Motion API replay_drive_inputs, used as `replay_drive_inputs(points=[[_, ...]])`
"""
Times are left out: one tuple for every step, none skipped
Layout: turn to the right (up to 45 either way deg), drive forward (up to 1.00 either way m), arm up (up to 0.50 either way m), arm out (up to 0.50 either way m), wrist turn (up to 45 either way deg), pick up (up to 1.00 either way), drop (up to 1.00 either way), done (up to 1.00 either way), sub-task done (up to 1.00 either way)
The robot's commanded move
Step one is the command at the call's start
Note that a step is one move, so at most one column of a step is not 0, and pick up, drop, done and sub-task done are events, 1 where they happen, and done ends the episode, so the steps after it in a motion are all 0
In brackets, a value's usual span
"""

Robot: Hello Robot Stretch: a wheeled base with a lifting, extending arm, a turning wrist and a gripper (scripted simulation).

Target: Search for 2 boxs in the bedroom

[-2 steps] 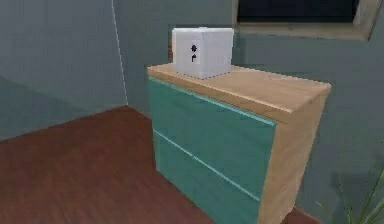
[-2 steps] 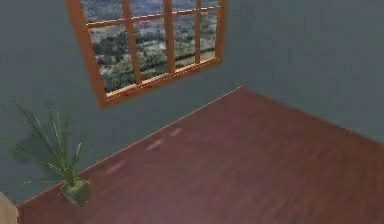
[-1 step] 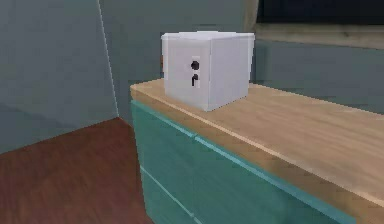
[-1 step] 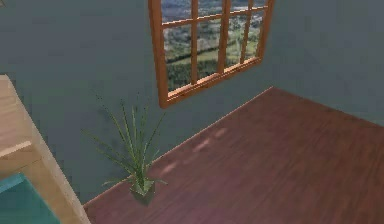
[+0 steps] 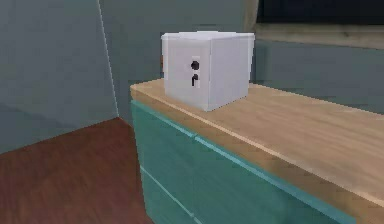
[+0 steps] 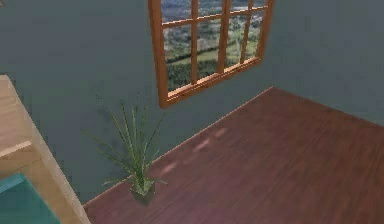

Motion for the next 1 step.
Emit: replay_drive_inputs(points=[[-45.0,0.0,0.0,0.0,0.0,0.0,0.0,0.0,0.0]])
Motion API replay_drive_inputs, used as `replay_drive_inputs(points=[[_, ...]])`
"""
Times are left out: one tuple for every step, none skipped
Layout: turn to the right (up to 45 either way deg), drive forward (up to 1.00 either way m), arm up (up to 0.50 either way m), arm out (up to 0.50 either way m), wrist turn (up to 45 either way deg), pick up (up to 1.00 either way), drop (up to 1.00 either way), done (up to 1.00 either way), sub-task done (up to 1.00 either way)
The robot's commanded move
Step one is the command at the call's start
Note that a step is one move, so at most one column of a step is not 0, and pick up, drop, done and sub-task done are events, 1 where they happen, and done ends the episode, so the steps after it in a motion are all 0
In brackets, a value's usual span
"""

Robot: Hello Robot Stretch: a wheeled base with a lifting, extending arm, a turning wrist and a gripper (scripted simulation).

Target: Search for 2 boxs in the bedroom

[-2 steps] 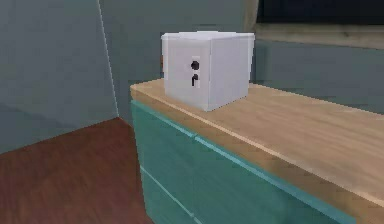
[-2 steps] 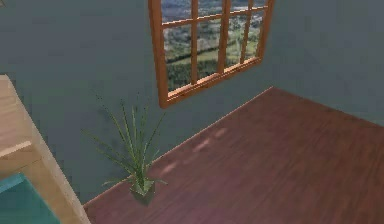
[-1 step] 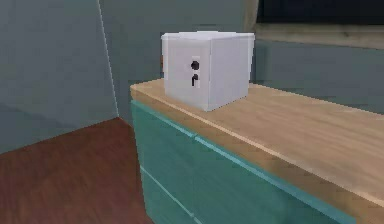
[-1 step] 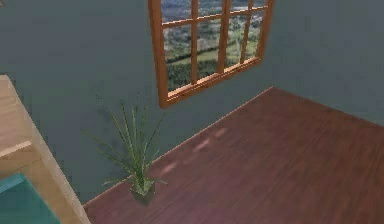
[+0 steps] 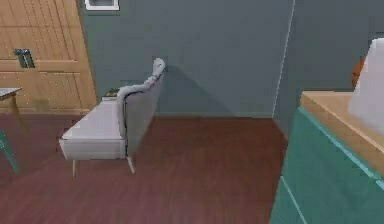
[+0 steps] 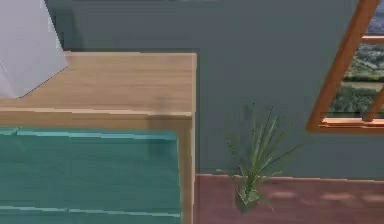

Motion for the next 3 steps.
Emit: replay_drive_inputs(points=[[-45.0,0.0,0.0,0.0,0.0,0.0,0.0,0.0,0.0],[-45.0,0.0,0.0,0.0,0.0,0.0,0.0,0.0,0.0],[0.0,0.05,0.0,0.0,0.0,0.0,0.0,0.0,0.0]])
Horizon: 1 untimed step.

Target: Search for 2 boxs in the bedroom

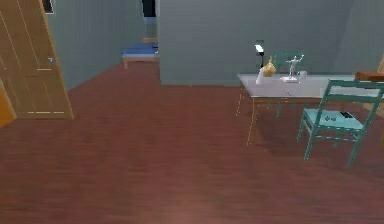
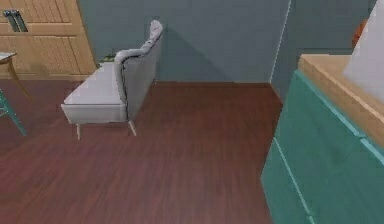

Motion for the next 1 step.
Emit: replay_drive_inputs(points=[[36.0,0.0,0.0,0.0,0.0,0.0,0.0,0.0,0.0]])
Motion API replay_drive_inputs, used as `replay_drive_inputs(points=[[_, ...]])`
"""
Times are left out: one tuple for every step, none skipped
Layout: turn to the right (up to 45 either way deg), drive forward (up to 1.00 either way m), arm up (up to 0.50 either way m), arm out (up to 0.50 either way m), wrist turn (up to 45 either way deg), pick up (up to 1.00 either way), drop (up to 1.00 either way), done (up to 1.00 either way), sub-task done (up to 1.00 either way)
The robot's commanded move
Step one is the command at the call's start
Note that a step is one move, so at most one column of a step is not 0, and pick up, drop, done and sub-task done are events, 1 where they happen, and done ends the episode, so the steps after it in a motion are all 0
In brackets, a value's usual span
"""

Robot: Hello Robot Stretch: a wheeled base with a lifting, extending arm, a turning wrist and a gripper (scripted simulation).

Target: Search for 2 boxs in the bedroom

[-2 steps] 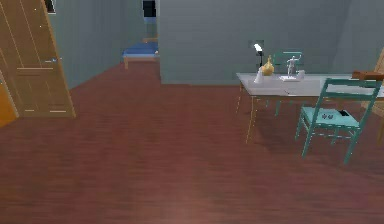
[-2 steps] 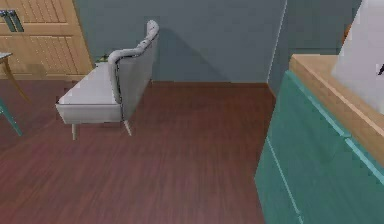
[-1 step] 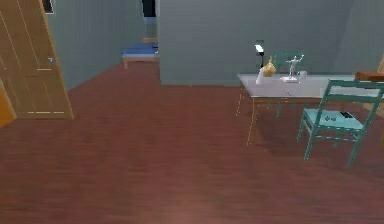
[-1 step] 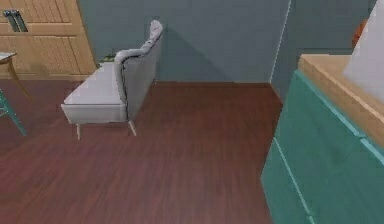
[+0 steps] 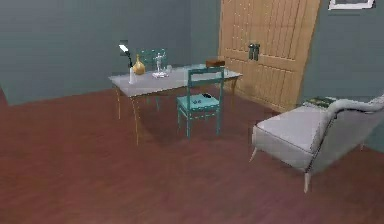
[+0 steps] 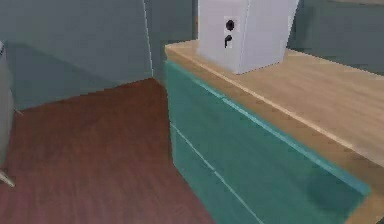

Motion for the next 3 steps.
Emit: replay_drive_inputs(points=[[0.0,1.0,0.0,0.0,0.0,0.0,0.0,0.0,0.0],[3.0,0.0,0.0,0.0,0.0,0.0,0.0,0.0,0.0],[0.0,0.55,0.0,0.0,0.0,0.0,0.0,0.0,0.0]])
